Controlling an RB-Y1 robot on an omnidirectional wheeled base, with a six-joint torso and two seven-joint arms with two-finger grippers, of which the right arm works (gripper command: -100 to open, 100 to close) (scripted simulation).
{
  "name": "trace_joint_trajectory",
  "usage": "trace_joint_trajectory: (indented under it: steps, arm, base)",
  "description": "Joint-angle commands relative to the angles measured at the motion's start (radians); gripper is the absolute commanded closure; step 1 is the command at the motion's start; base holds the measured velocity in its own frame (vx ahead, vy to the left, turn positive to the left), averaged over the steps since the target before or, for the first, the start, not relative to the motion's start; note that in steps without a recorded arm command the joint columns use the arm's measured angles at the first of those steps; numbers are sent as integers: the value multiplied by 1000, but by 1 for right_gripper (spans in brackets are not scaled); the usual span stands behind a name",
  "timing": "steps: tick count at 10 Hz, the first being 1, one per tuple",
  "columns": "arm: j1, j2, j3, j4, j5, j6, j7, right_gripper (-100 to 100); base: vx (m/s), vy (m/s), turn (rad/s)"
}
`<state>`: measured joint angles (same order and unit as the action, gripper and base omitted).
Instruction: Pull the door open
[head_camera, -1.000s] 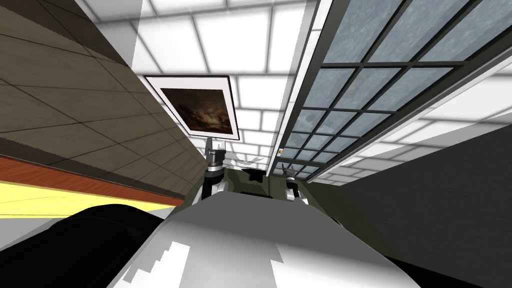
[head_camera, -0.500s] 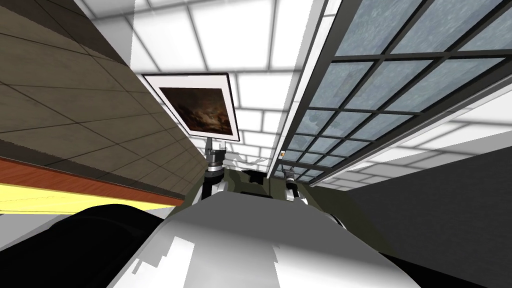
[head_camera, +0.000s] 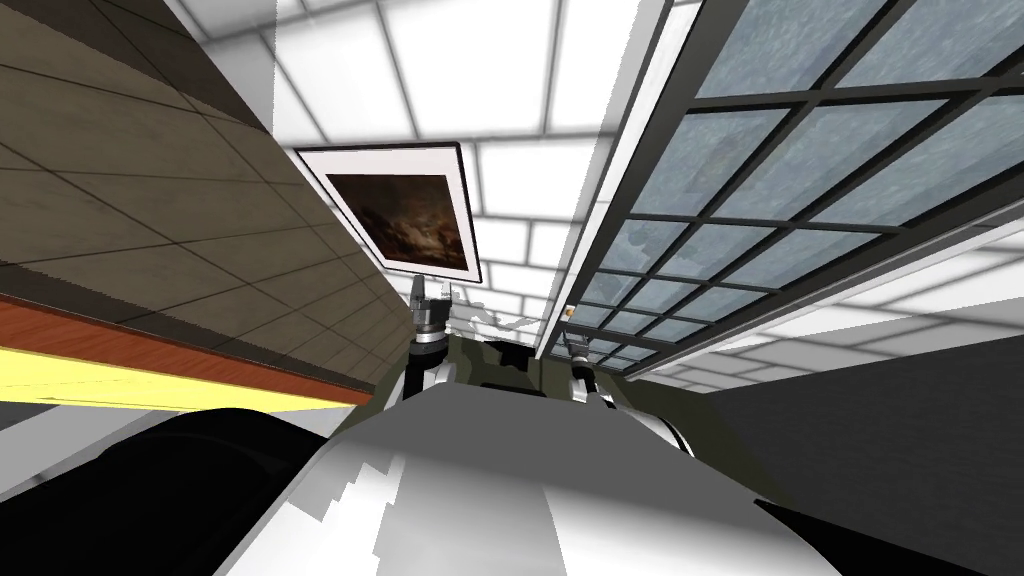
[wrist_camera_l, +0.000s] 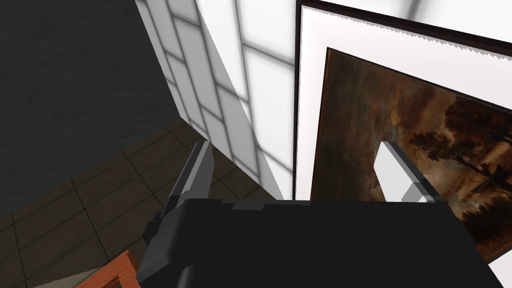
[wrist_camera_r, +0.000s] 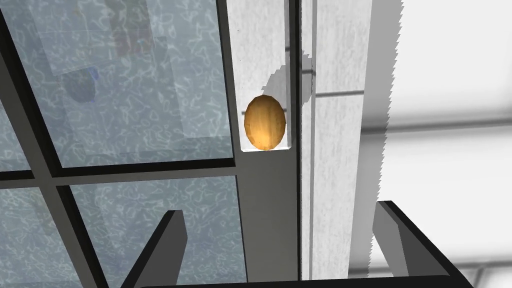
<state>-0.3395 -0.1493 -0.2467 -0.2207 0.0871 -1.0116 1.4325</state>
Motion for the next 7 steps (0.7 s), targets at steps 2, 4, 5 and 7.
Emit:
trace_joint_trajectory:
  steps: [2,4,5,7]
  arm:
    - [-65,8,-3,86,-1,-61,2,-100]
    - [-72,8,-3,142,-1,-96,2,-100]
    - [-37,8,-3,110,-1,-71,2,-100]
    - [-47,8,-3,139,-1,-67,2,-100]
  base:
    - [-98,-11,69]
    - [-10,-3,-14]
    - [6,2,2]
    - [9,0,2]
